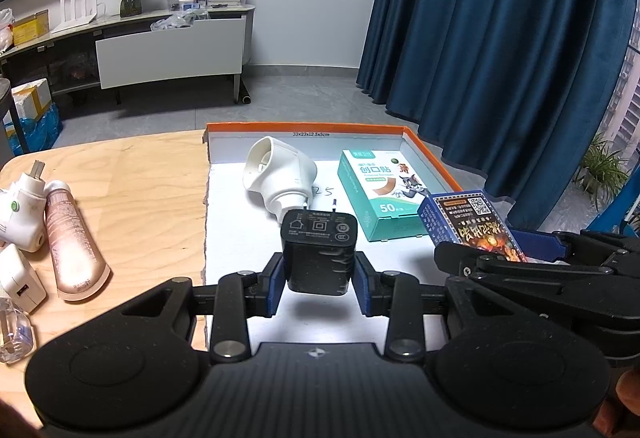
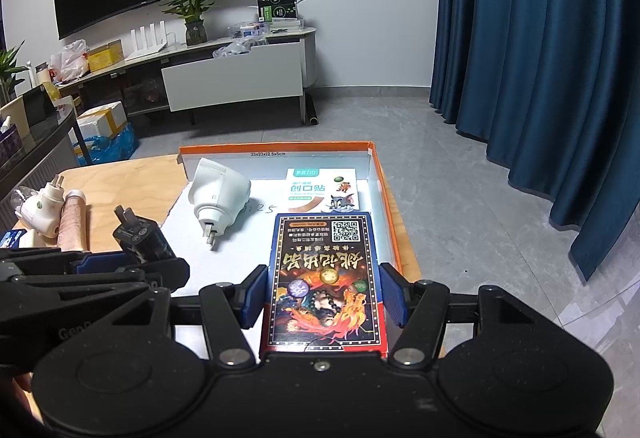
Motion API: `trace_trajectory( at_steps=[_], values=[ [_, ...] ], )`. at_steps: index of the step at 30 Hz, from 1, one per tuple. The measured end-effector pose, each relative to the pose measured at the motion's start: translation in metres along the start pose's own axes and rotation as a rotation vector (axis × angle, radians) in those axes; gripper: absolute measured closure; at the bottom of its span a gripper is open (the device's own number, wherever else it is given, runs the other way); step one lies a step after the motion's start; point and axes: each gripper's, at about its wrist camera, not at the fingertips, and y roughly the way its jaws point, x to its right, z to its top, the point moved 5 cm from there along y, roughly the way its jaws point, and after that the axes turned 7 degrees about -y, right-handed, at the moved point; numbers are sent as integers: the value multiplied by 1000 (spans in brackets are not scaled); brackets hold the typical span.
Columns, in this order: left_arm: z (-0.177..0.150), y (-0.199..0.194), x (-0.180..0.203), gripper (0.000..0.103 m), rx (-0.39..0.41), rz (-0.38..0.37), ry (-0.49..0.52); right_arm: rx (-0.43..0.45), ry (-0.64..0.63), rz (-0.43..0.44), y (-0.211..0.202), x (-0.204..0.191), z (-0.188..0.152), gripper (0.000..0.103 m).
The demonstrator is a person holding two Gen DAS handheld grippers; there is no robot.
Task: Organize rigid objects
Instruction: 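Lower the black charger and red card box toward the lid floor with both grippers, then open both grippers to release the charger and card box into the lid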
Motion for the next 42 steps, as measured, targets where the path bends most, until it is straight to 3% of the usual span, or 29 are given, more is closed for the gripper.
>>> trace_trajectory(
  at_steps=[20, 30, 38, 42],
  values=[
    [1, 3, 0, 67, -5, 1, -7, -11, -4, -3, 4, -2, 0, 31],
    [-1, 5, 2, 67, -16, 0, -2, 50, 1, -39, -6, 5, 6, 32],
    [-11, 19, 11, 66, -111, -56, 8, 109, 71, -71, -18, 22, 9, 32],
    [-17, 18, 18, 49, -130, -85, 10, 118, 68, -70, -21, 22, 10, 31]
  ],
)
